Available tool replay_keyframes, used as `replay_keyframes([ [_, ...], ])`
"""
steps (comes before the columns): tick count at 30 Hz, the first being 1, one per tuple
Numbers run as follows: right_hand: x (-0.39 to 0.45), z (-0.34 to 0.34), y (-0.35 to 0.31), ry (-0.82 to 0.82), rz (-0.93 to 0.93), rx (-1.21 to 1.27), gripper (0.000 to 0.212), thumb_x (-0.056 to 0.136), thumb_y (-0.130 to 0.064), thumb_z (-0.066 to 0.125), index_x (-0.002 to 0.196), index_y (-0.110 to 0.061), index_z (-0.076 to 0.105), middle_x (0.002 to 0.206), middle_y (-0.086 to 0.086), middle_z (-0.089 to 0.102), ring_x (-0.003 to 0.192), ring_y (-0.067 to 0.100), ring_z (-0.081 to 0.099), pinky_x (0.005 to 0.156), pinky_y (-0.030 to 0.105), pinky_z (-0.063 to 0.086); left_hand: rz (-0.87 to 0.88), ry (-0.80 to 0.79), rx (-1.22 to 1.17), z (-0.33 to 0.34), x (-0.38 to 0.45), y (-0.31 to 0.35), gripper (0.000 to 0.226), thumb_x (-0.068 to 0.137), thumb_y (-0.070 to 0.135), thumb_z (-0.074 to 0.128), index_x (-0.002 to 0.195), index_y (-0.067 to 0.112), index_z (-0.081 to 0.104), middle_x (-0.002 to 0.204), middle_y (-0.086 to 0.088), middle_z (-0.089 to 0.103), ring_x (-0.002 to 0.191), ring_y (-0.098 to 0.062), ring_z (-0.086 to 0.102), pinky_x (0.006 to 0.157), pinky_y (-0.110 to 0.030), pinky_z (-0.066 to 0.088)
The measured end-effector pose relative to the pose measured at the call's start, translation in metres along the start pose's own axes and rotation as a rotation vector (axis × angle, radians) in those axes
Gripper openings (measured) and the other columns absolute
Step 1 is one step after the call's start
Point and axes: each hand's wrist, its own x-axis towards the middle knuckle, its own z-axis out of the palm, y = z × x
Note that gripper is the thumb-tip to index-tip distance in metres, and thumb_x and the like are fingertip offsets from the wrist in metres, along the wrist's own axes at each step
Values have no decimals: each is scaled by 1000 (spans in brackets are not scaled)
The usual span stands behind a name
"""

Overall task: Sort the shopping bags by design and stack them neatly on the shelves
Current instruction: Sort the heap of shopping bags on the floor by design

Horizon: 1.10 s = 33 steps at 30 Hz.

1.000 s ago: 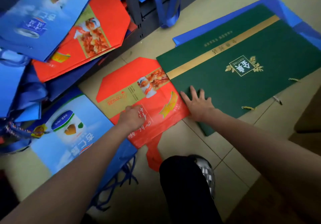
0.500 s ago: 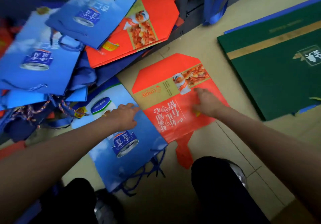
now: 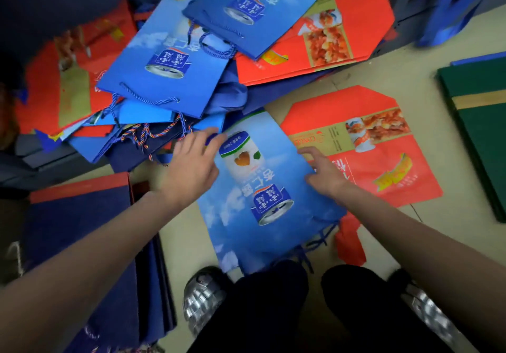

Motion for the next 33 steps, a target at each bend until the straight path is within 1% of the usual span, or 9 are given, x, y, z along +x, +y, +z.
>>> replay_keyframes([
  [3,-7,-25,5,-185,-69,-511,57,84,6,53,135,-13,40,107,17,59,89,25,53,65,25,31,-102,105,134,-8,10,-15,56,75,21,54,129,8,48,131,-21,49,112,-37,47,86,-50,42],
  [6,-3,-41,-18,-130,-128,-637,49,85,-2,59,133,-9,48,125,17,56,104,27,56,81,25,35,-260,-118,206,-8,28,-31,82,75,19,73,146,19,32,150,-15,30,134,-36,31,102,-52,30],
  [13,21,-33,-113,-4,-156,84,38,91,-3,54,125,-16,42,88,7,60,69,17,61,68,30,52,-280,10,211,-19,70,-43,32,90,9,50,121,7,56,115,-15,56,108,-33,50,94,-44,27],
  [17,22,-17,-152,-233,-51,623,25,95,-26,53,117,-22,42,99,7,65,81,23,68,76,33,57,0,202,103,-39,51,-18,27,74,28,51,83,8,68,76,-11,62,70,-30,62,54,-33,49],
  [19,27,-5,-157,-197,-62,738,17,95,-15,52,109,-22,46,85,1,67,71,17,67,65,31,56,170,138,-82,-39,29,7,40,79,39,47,92,8,68,85,-10,63,77,-28,63,56,-33,54],
  [21,33,5,-152,-31,-74,643,47,88,11,50,123,-20,43,76,4,63,65,16,59,58,31,48,193,79,-287,-34,11,19,44,85,42,46,109,10,65,106,-7,63,96,-26,61,70,-37,57],
  [25,32,-5,-126,13,-128,278,77,83,17,49,144,-23,23,95,9,59,78,24,57,59,31,45,-165,15,-250,-26,11,-5,61,84,45,37,135,14,49,143,-12,41,127,-35,41,102,-49,35],
  [29,30,-40,-124,385,-261,-660,42,85,-13,59,126,-12,54,105,12,66,103,33,60,80,37,44,-622,-171,-221,-20,19,-32,73,86,44,61,147,28,25,157,-11,5,140,-36,9,110,-47,17],
  [33,58,-61,-139,567,-181,-181,55,82,-19,69,129,-4,45,123,13,55,110,25,53,92,33,37,-702,-216,-215,-20,33,-33,87,80,49,67,149,27,18,156,-15,-1,139,-38,9,109,-49,20],
])
